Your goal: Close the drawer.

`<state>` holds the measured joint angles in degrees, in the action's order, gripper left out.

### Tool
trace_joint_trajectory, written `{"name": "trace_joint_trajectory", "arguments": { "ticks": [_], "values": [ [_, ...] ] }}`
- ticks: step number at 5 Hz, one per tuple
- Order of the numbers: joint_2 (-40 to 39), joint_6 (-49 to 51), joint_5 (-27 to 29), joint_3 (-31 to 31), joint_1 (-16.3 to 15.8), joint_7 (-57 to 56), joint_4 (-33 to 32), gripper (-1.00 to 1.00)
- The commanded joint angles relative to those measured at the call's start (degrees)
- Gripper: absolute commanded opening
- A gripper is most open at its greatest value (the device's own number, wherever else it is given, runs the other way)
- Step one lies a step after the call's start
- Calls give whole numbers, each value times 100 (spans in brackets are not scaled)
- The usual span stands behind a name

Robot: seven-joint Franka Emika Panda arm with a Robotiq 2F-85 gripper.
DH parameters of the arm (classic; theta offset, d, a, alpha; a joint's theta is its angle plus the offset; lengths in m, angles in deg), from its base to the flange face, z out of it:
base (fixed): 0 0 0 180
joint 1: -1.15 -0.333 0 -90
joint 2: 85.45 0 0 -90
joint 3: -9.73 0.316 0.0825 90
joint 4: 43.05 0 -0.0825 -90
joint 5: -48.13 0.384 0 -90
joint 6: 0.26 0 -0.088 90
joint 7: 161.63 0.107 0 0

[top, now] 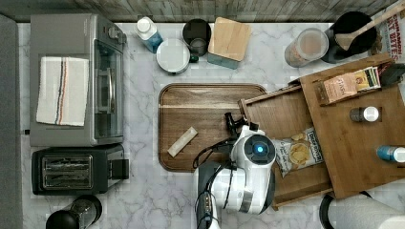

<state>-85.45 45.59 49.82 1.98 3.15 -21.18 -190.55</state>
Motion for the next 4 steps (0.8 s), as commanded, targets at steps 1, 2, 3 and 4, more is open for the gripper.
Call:
{"name": "trace_joint_trajectory", "arguments": {
  "ticks": [1, 2, 3, 4],
  "values": [
    [-731, 73, 131, -941, 824, -1769, 2575, -100],
    [-810, -209, -240, -1149, 969, -1569, 2873, -100],
    [-964, -788, -118, -1351, 1061, -1756, 2971, -100],
    [-1163, -2044, 849, -1419, 1256, -2856, 2742, -100]
  ]
}}
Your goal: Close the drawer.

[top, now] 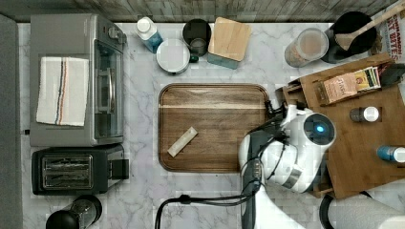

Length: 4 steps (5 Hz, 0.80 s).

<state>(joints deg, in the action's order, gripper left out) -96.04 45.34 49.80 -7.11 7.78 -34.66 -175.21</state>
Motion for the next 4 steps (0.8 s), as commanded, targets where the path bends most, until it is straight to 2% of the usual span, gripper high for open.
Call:
{"name": "trace_joint_trajectory", "arguments": {
  "ticks": [1, 2, 4],
  "values": [
    [-408, -1458, 135, -774, 626, -761, 1836, -100],
    [-235, -556, -158, -863, 422, -457, 1953, -100],
    [-236, -555, -152, -879, 406, -463, 1952, -100]
  ]
}}
